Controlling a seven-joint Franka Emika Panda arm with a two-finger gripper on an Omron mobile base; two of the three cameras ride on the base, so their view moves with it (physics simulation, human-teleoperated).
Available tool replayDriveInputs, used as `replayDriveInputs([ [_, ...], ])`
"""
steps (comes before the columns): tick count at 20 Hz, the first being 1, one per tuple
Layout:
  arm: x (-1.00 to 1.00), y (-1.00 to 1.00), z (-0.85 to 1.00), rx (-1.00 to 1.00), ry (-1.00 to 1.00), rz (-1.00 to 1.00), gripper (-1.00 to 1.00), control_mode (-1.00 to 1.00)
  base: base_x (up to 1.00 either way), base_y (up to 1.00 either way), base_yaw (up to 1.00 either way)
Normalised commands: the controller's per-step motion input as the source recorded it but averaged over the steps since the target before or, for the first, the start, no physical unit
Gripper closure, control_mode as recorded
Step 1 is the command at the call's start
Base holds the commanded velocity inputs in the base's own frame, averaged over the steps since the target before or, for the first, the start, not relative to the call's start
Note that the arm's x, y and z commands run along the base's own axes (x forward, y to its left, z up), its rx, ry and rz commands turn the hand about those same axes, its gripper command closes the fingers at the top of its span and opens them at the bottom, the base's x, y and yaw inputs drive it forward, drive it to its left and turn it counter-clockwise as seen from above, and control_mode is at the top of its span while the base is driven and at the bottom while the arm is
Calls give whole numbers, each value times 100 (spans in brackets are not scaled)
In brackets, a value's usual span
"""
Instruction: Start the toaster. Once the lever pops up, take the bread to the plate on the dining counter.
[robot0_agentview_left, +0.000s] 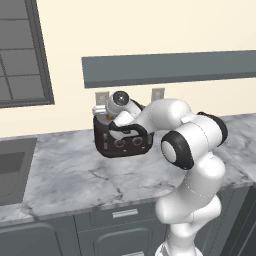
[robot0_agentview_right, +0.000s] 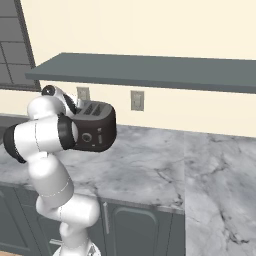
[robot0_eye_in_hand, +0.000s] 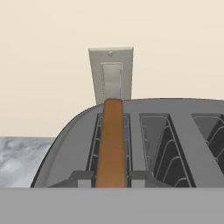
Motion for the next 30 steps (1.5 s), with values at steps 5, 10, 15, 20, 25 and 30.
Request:
replayDriveInputs([
  [5,0,0,0,0,0,0,100,-100,0,0,0],
  [10,0,0,0,0,0,0,100,-100,0,0,0],
  [15,0,0,0,0,0,0,100,-100,0,0,0],
  [20,0,0,0,0,0,0,100,-100,0,0,0],
  [25,0,0,0,0,0,0,100,-100,0,0,0],
  [30,0,0,0,0,0,0,100,-100,0,0,0],
])
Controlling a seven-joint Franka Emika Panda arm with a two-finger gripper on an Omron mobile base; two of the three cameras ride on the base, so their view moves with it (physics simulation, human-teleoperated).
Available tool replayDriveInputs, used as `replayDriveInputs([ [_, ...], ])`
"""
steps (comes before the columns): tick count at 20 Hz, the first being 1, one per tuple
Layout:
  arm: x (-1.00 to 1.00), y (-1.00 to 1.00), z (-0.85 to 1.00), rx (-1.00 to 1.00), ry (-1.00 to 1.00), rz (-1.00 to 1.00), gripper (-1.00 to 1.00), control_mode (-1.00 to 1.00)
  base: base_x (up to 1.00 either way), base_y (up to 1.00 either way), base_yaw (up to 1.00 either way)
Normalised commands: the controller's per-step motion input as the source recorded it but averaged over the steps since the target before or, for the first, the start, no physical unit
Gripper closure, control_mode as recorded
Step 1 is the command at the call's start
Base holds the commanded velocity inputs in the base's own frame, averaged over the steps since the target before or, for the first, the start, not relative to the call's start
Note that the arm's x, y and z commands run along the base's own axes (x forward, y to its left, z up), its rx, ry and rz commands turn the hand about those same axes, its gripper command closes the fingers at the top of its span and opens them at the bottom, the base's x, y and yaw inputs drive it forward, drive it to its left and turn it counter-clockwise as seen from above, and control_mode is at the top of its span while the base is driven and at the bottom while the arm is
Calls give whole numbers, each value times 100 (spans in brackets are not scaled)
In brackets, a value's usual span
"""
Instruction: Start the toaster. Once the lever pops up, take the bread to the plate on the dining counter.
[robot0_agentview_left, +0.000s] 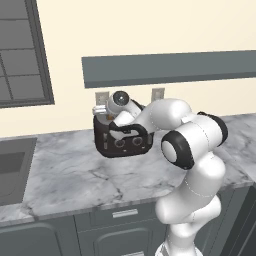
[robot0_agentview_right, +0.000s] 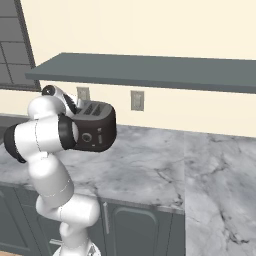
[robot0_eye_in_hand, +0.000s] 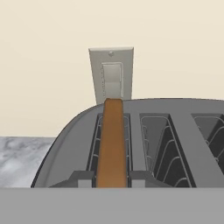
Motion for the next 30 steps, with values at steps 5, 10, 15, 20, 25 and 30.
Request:
replayDriveInputs([
  [5,0,0,0,0,0,0,100,-100,0,0,0],
  [10,0,0,0,0,0,0,100,-100,0,0,0],
  [15,0,0,0,0,0,0,100,-100,0,0,0],
  [20,0,0,0,0,0,0,100,-100,0,0,0],
  [25,0,0,0,0,0,0,100,-100,0,0,0],
  [30,0,0,0,0,0,0,100,-100,0,0,0],
])
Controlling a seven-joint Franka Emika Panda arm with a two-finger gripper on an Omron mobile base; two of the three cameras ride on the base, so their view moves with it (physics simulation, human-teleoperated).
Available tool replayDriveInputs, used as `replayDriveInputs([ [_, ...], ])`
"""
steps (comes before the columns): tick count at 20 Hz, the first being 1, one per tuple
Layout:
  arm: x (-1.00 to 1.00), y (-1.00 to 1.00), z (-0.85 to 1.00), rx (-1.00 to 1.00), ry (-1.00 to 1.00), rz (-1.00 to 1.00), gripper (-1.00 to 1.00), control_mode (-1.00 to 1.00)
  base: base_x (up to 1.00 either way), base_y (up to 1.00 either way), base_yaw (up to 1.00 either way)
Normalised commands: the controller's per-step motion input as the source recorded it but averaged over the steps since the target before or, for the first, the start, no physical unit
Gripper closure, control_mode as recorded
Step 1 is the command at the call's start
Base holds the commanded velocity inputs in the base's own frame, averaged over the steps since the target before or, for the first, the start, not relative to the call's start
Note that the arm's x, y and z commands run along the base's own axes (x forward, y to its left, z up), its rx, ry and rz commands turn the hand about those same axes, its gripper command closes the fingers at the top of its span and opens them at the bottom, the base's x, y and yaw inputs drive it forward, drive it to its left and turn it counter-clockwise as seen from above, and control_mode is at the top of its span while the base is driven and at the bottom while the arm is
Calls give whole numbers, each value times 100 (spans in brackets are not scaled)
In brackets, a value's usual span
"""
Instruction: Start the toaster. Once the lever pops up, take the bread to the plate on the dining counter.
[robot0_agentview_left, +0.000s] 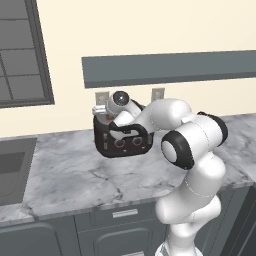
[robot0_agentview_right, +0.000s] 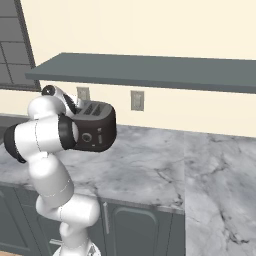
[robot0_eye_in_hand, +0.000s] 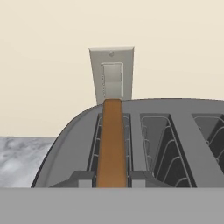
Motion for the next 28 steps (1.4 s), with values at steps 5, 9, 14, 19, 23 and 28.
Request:
replayDriveInputs([
  [5,0,0,0,0,0,0,100,-100,0,0,0],
  [9,0,0,0,0,0,0,100,-100,0,0,0],
  [14,0,0,0,0,0,0,100,-100,0,0,0],
  [19,0,0,0,0,0,0,100,-100,0,0,0],
  [23,0,0,0,0,0,0,100,-100,0,0,0],
  [28,0,0,0,0,0,0,100,-100,0,0,0],
])
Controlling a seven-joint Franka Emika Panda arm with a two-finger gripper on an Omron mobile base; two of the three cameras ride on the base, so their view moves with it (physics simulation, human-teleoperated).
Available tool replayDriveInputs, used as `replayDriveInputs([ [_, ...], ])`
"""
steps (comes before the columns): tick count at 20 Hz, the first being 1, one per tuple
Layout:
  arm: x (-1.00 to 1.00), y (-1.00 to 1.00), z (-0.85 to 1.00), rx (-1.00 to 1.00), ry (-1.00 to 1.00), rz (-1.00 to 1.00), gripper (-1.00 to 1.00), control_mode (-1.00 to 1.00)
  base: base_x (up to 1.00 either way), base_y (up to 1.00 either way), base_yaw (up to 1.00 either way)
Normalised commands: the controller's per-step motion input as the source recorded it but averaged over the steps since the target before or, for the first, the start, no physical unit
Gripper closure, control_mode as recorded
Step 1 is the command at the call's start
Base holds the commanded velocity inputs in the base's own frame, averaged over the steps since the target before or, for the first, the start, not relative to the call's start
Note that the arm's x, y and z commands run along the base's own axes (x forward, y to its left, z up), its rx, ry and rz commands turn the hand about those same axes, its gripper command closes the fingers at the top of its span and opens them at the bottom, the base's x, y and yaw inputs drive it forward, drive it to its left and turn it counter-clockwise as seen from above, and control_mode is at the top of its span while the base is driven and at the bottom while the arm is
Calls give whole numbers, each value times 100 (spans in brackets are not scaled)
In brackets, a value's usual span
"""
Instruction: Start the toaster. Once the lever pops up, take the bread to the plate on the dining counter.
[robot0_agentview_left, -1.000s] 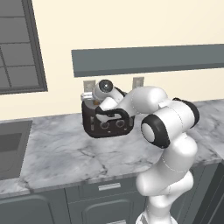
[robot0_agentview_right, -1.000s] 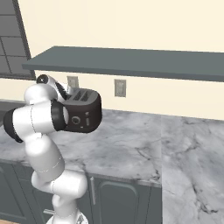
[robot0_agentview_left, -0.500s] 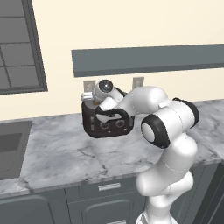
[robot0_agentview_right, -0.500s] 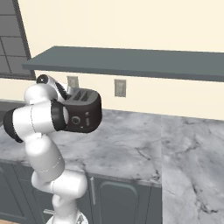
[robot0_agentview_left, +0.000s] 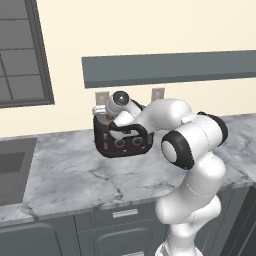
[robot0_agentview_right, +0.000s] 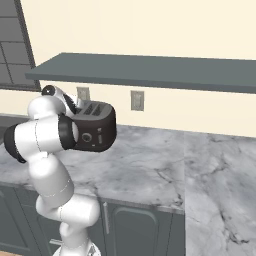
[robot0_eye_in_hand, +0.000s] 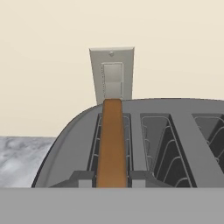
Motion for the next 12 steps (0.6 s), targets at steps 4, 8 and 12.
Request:
replayDriveInputs([
  [4,0,0,0,0,0,0,100,-100,0,0,0],
  [8,0,0,0,0,0,0,100,-100,0,0,0],
  [12,0,0,0,0,0,0,100,-100,0,0,0],
])
